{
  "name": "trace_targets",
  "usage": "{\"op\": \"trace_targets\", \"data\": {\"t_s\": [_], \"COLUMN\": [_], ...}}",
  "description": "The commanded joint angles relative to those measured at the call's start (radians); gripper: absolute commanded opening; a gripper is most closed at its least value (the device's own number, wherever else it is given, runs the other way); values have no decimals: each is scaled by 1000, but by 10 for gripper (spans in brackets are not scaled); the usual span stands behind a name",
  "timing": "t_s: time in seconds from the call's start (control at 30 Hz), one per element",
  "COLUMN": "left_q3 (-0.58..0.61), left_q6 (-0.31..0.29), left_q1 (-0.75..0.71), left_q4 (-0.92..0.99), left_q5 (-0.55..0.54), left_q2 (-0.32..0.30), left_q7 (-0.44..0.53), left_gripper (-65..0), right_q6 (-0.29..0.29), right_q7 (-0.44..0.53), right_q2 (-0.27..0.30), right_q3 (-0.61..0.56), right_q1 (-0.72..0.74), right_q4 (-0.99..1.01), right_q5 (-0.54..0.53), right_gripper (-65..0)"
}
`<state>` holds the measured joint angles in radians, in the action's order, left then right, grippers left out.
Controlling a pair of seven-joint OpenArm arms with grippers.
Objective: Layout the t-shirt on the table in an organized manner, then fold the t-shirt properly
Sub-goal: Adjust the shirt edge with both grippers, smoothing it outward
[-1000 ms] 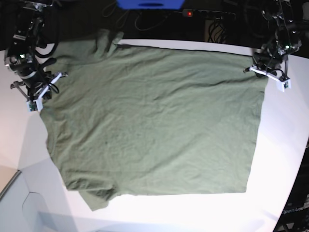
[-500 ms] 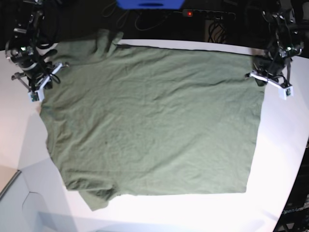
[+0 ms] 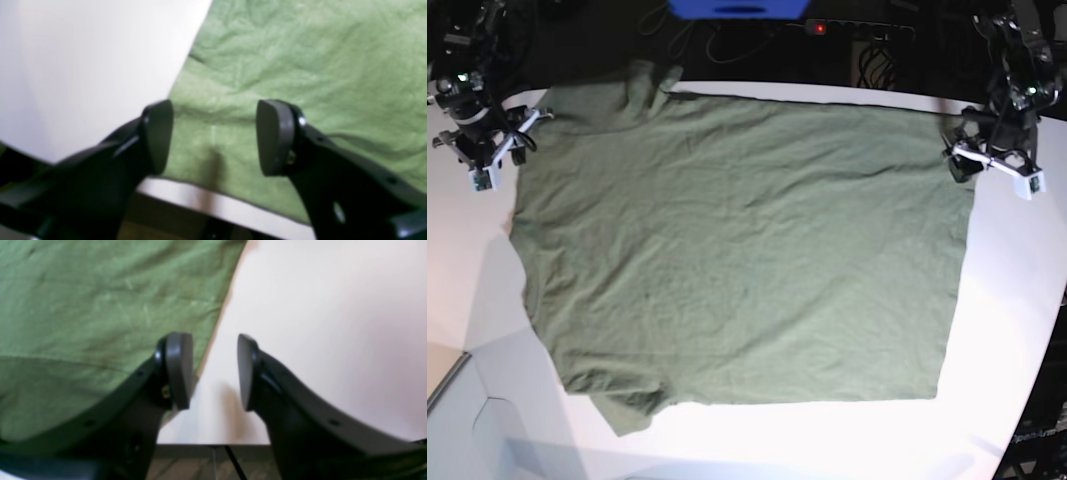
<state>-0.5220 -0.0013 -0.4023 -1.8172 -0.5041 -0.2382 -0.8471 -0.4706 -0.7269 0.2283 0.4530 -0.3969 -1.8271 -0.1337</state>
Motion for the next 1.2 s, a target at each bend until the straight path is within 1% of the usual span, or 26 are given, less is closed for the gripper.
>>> {"op": "trace_targets", "data": {"t_s": [0.0, 0.07, 0.17, 0.23, 0.3, 0.4, 0.47, 0.5, 0.53, 0.6, 0.63, 0.67, 0.73, 0.8, 0.9, 0.97, 1.17], "left_q3": [-13, -25, -39, -40, -43, -39, -36, -34, -28, -34, -36, -36, -37, -30, -37, -30, -28], "left_q6": [2, 2, 2, 2, 2, 1, -1, -15, -47, -148, -185, -214, -243, -253, -253, -253, -254], "left_q1": [-13, -27, -42, -68, -99, -123, -125, -125, -122, -113, -106, -89, -62, -42, -25, -25, -39], "left_q4": [-26, -37, -34, -29, -28, -28, -23, -9, 6, 47, 69, 86, 122, 145, 149, 155, 158], "left_q5": [0, 2, 2, 5, 29, 69, 94, 101, 107, 111, 111, 111, 137, 172, 216, 244, 243], "left_q2": [-19, -23, -56, -71, -82, -82, -77, -76, -76, -74, -68, -59, -54, -43, -3, 1, 4], "left_q7": [9, -18, -54, -41, -16, 12, 13, 13, 13, 13, 15, 15, 15, 15, 21, 52, 70], "left_gripper": [-242, -242, -242, -242, -241, -241, -241, -241, -241, -241, -241, -242, -242, -242, -242, -242, -252], "right_q6": [5, 5, 5, 5, 5, 5, 5, 5, 5, 5, 5, 5, 5, 5, 5, 5, 5], "right_q7": [13, 11, 16, 17, 19, 31, 53, 63, 71, 76, 76, 76, 76, 76, 74, 72, 69], "right_q2": [12, 12, 10, 10, 7, -25, -51, -59, -62, -62, -62, -63, -65, -65, -65, -65, -65], "right_q3": [22, 34, 40, 40, 40, 74, 105, 117, 122, 123, 123, 125, 126, 123, 123, 123, 128], "right_q1": [-6, -20, -44, -66, -90, -99, -101, -107, -113, -119, -119, -121, -121, -121, -121, -121, -122], "right_q4": [-20, -20, -23, -23, -23, -23, -24, -24, -24, -23, -23, -23, -23, -23, -23, -23, -23], "right_q5": [-1, -1, -1, -1, -1, -1, -1, -1, -1, -1, -1, -1, -1, -1, -1, -1, -1], "right_gripper": [-399, -388, -371, -357, -329, -281, -264, -261, -260, -260, -260, -260, -261, -261, -261, -261, -261]}}
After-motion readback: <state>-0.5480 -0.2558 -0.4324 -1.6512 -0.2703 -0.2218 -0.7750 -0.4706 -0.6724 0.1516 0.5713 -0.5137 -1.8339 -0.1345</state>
